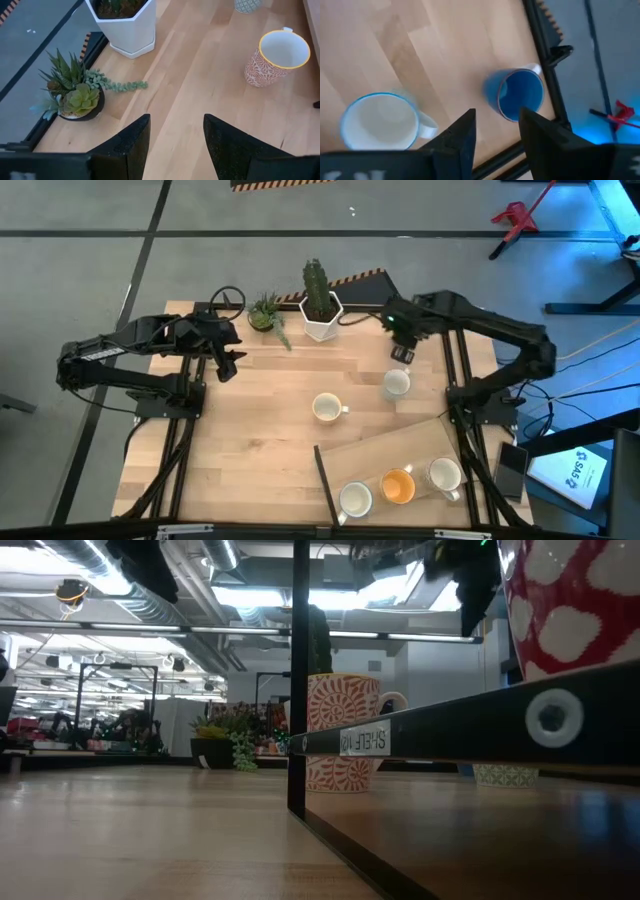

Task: Place coffee mugs
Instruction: Put the blue mug on the shelf

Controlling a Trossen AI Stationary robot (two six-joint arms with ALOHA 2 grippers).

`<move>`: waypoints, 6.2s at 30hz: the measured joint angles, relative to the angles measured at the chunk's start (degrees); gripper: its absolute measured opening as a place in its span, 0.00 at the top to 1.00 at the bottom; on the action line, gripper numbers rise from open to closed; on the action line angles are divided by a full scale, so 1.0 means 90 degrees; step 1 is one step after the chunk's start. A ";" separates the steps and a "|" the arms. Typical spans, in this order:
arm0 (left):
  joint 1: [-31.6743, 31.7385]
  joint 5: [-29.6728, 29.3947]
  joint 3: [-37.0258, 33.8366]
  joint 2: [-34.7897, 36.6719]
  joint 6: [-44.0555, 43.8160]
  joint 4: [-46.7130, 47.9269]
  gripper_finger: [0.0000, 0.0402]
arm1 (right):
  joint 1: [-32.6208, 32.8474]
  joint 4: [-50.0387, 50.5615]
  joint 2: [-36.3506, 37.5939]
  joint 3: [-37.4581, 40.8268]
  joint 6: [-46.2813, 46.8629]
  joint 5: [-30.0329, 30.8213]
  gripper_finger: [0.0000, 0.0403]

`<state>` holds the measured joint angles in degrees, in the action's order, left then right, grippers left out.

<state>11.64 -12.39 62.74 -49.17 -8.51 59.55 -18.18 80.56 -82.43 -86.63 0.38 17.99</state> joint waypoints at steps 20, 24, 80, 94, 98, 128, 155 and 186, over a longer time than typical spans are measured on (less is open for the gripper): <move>0.0000 0.0202 0.0000 0.0000 0.0083 0.0168 0.56 | -0.1549 -0.1198 -0.1152 0.1413 -0.0424 -0.0509 0.40; 0.0000 0.0171 0.0000 0.0000 0.0166 0.0168 0.56 | -0.1710 -0.1959 -0.1151 0.2002 -0.0600 -0.0617 0.40; 0.0002 -0.0356 0.0002 0.0000 -0.0052 0.0196 0.56 | 0.5805 -0.0270 -0.2815 -0.1990 -0.0901 -0.1613 1.00; 0.0002 -0.0359 0.0002 0.0000 -0.0047 0.0199 0.56 | 0.5765 -0.0297 -0.3359 -0.2288 -0.0992 -0.2078 1.00; 0.0000 -0.0357 0.0002 0.0000 -0.0044 0.0201 0.56 | 0.5680 -0.0316 -0.3422 -0.2289 -0.1130 -0.2144 1.00; 0.0002 -0.0383 0.0002 0.0002 -0.0012 0.0199 0.56 | 0.5416 -0.0616 -0.3582 -0.2344 -0.1444 -0.2384 1.00; 0.0001 -0.0400 0.0002 0.0000 -0.0007 0.0212 0.56 | 0.5305 -0.0888 -0.3788 -0.2399 -0.1624 -0.2613 1.00; 0.0001 -0.0556 0.0002 0.0005 -0.0010 0.0192 0.56 | 0.5309 -0.0914 -0.4303 -0.2834 -0.2219 -0.2454 1.00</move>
<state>11.65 -17.39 62.76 -49.12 -8.60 61.28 29.61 72.34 -121.16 -112.14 -19.59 -4.10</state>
